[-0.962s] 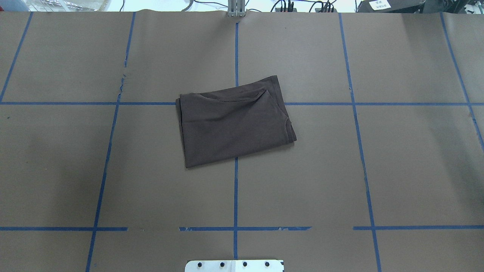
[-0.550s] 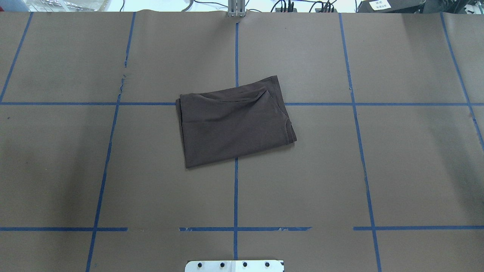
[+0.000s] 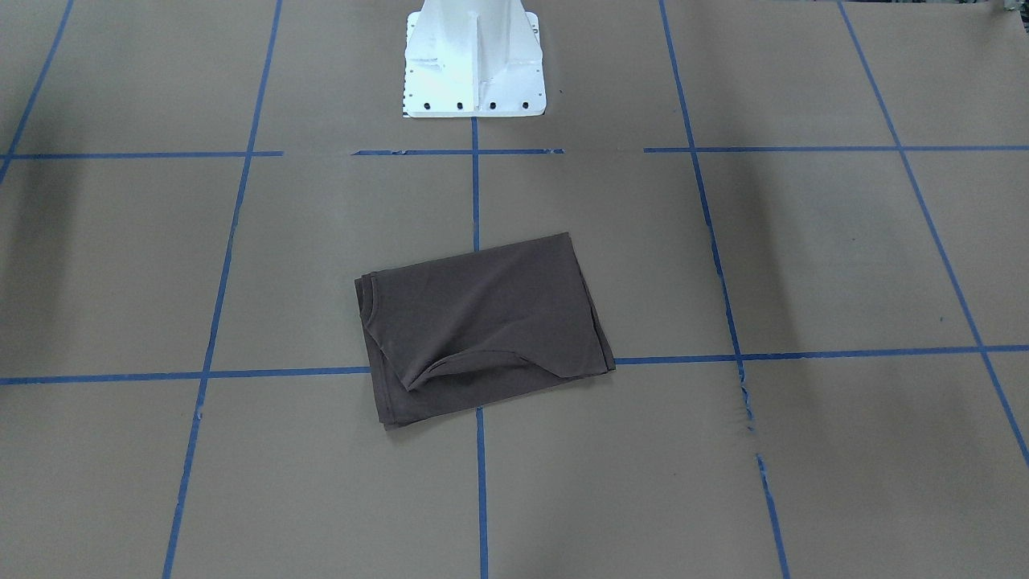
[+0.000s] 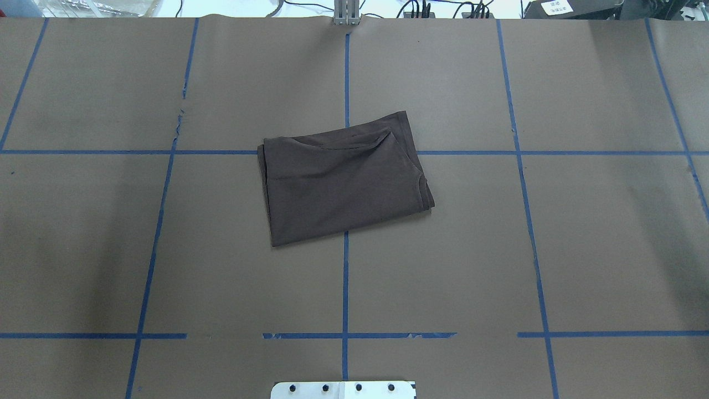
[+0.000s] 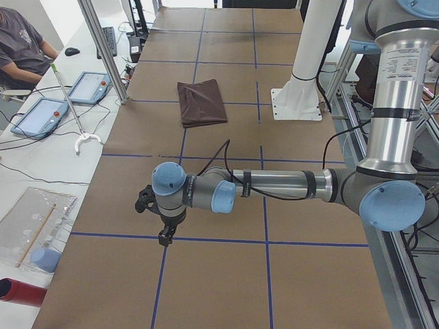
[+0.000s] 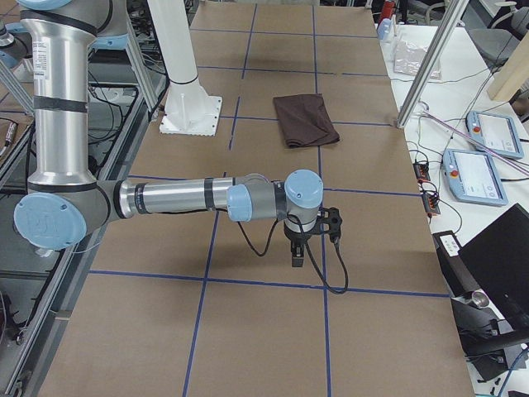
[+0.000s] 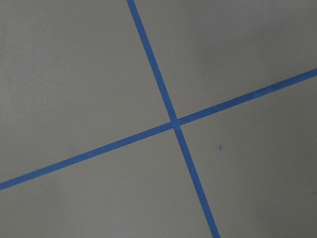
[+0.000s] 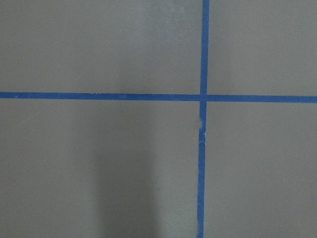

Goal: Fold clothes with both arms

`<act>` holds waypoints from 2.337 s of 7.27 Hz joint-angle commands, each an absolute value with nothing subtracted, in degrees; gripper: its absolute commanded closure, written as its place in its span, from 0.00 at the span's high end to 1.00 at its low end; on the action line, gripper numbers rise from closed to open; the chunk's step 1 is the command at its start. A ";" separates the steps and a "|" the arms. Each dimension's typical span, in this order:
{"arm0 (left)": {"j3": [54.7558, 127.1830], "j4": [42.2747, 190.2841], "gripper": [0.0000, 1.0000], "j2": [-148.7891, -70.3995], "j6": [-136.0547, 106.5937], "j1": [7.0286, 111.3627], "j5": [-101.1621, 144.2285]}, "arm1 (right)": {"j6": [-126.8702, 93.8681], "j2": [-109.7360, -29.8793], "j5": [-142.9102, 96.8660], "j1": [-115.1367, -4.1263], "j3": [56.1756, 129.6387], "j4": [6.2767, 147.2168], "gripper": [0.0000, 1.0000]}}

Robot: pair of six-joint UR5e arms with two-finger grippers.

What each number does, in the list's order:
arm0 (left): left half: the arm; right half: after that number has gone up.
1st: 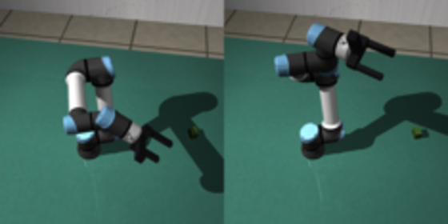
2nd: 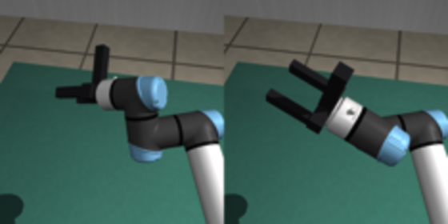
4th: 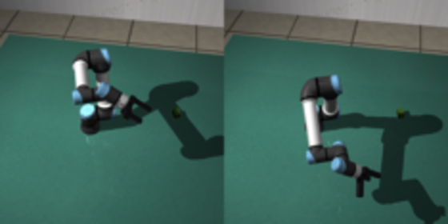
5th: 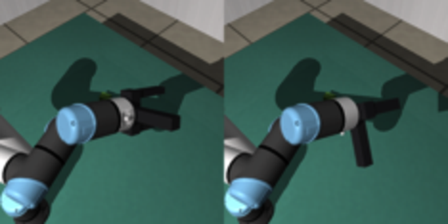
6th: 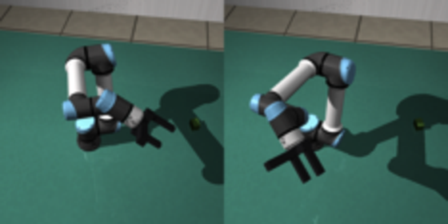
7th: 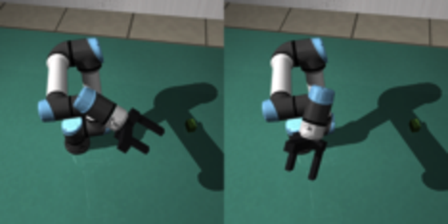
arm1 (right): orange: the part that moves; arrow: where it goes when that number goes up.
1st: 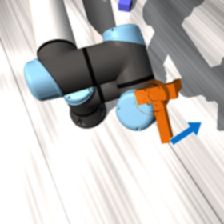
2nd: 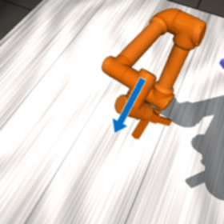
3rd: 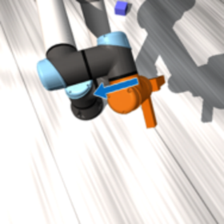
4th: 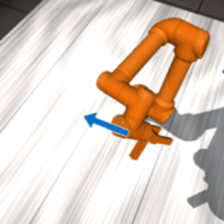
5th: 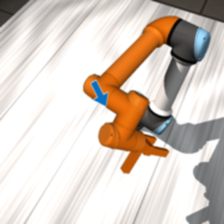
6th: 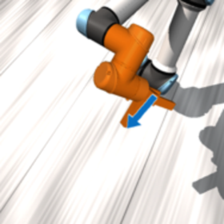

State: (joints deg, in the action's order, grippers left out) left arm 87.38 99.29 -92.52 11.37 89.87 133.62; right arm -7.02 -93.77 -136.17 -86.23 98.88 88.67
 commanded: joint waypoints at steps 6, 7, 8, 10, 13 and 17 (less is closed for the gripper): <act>87.45 98.79 1.00 -92.02 10.81 90.44 133.07 | -7.29 -94.83 -136.76 -88.24 88.51 76.82 1.00; 86.84 98.70 1.00 -91.93 8.72 90.35 133.15 | -7.38 -94.75 -136.84 -88.24 88.51 76.82 1.00; 87.18 98.79 1.00 -92.11 0.70 90.35 133.15 | -7.38 -94.75 -136.85 -88.16 88.51 76.82 1.00; 87.27 98.88 1.00 -91.85 -1.14 90.35 133.42 | -7.47 -94.66 -136.76 -88.24 88.51 76.82 1.00; 87.28 98.88 1.00 -91.93 -1.14 90.35 133.51 | -7.38 -94.57 -136.76 -88.24 88.68 76.82 1.00; 87.10 98.96 1.00 -92.11 -1.14 90.35 133.42 | -7.38 -94.31 -136.93 -88.24 88.68 76.82 1.00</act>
